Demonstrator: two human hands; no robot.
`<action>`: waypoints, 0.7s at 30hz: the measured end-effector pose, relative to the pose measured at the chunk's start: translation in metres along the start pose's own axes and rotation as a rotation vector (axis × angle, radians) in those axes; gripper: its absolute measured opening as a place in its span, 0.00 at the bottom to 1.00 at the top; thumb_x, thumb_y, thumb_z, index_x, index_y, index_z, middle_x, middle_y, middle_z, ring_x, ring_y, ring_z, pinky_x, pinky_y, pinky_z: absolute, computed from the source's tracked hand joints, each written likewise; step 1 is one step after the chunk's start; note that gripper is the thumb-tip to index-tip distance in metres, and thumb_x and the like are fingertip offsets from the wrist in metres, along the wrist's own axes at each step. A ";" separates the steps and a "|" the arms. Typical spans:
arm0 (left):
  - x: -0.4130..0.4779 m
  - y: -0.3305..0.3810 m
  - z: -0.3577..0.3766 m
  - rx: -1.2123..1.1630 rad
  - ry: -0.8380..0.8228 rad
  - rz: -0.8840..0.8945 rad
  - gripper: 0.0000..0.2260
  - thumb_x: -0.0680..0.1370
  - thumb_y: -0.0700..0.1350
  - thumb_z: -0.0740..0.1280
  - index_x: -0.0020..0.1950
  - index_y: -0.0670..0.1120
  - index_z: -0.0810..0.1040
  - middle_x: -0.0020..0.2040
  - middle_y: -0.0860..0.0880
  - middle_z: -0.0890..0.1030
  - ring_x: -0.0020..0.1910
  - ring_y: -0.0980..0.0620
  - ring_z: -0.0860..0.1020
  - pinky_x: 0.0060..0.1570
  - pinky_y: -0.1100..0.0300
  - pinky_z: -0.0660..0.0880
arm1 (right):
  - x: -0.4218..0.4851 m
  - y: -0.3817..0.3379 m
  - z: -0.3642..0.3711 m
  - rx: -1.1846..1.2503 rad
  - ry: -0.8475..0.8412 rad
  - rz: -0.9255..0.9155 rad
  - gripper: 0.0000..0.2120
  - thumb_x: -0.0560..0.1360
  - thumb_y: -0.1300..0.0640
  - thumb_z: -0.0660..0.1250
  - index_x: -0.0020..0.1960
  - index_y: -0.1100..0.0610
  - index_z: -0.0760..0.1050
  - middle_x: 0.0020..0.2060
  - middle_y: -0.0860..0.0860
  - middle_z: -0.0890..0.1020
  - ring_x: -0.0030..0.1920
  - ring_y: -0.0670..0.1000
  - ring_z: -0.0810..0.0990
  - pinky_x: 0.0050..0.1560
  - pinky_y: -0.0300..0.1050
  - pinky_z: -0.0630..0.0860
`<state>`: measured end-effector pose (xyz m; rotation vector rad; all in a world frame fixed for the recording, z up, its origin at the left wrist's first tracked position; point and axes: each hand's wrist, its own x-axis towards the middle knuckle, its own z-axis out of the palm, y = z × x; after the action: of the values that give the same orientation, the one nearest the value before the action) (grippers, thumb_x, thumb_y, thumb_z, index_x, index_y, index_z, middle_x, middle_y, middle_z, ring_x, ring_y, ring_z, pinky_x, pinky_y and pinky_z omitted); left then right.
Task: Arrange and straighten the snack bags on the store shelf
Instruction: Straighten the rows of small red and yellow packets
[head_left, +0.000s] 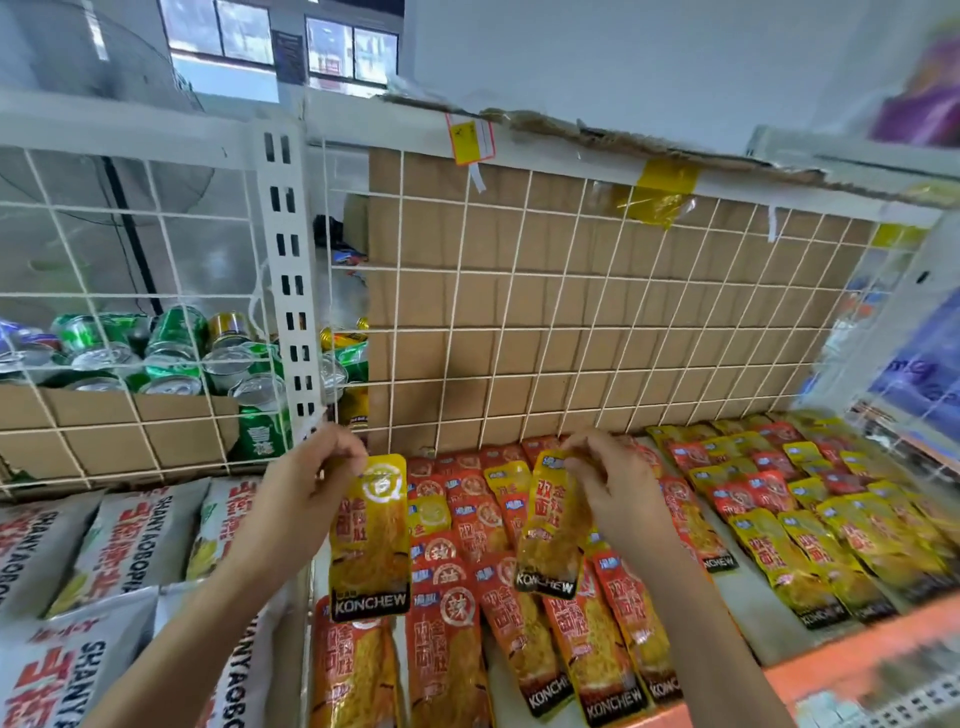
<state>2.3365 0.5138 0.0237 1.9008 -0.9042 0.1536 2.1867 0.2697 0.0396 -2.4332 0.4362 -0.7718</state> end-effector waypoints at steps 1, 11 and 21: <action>-0.002 -0.001 -0.001 0.002 -0.017 0.000 0.11 0.76 0.36 0.63 0.39 0.51 0.72 0.40 0.54 0.77 0.35 0.54 0.73 0.33 0.67 0.66 | -0.006 0.003 -0.004 -0.015 -0.006 0.010 0.04 0.75 0.63 0.64 0.47 0.56 0.76 0.36 0.41 0.75 0.38 0.43 0.74 0.38 0.33 0.68; -0.023 0.009 0.017 -0.040 -0.105 -0.005 0.11 0.75 0.34 0.65 0.38 0.49 0.73 0.33 0.51 0.77 0.36 0.54 0.73 0.32 0.69 0.66 | -0.066 0.027 -0.035 -0.067 0.048 0.123 0.11 0.75 0.66 0.64 0.44 0.51 0.71 0.33 0.43 0.75 0.33 0.45 0.75 0.36 0.43 0.70; -0.020 0.035 0.055 -0.069 -0.177 0.044 0.13 0.75 0.35 0.65 0.38 0.53 0.72 0.41 0.57 0.77 0.38 0.56 0.73 0.37 0.67 0.66 | -0.082 0.050 -0.071 -0.089 0.078 0.195 0.09 0.76 0.67 0.62 0.45 0.54 0.71 0.29 0.43 0.73 0.33 0.36 0.74 0.30 0.28 0.66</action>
<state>2.2847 0.4712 0.0115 1.8524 -1.0571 -0.0202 2.0726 0.2381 0.0232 -2.4022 0.7406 -0.7792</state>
